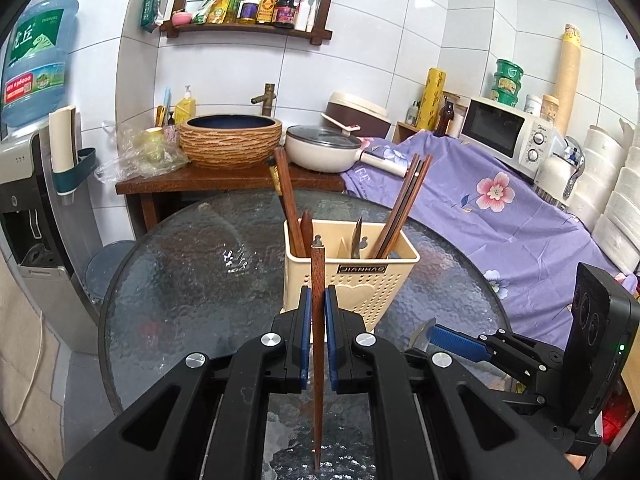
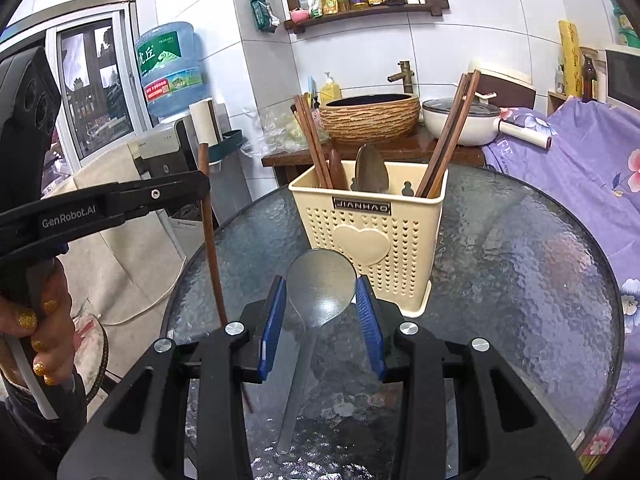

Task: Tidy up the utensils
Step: 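Lower the brown chopstick and clear spoon into the holder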

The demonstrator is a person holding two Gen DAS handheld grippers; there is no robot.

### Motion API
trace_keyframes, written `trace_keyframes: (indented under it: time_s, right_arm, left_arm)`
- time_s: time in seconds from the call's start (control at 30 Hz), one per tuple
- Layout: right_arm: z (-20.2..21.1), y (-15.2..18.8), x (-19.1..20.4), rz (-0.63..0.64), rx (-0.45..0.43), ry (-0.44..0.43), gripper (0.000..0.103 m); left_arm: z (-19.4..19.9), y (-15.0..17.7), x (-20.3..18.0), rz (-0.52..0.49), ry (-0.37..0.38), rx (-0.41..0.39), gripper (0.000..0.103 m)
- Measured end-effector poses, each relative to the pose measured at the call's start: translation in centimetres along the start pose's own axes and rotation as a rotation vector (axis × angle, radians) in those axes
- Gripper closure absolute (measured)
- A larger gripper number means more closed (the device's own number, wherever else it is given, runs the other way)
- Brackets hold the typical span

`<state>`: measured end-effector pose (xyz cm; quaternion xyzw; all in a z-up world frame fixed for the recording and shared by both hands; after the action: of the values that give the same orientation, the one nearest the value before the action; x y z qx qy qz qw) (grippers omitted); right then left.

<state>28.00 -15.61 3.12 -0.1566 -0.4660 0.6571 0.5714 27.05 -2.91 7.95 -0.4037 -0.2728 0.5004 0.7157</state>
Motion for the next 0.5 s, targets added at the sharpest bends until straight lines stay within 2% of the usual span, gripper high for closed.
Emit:
trace_keyframes:
  time_s: [0.5]
  right_arm:
    - [1.7,-4.0,-0.3,0.048,-0.094,0.052,0.066]
  left_arm:
    - [1.0,-3.3,-1.0,-0.019,0.026,-0.057,0.097]
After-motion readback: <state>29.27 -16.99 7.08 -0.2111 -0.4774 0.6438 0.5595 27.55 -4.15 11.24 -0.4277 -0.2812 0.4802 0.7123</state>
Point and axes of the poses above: each gripper's, at about its wrist camera, not at the fingertips, and z roughly against the way its jaws point, x to its left, y to its underside, the point moved 7 cm from there along -z, roughly the way its jaws point, and after that the axes turned 10 degrees about -z, right-handed, at the moved point
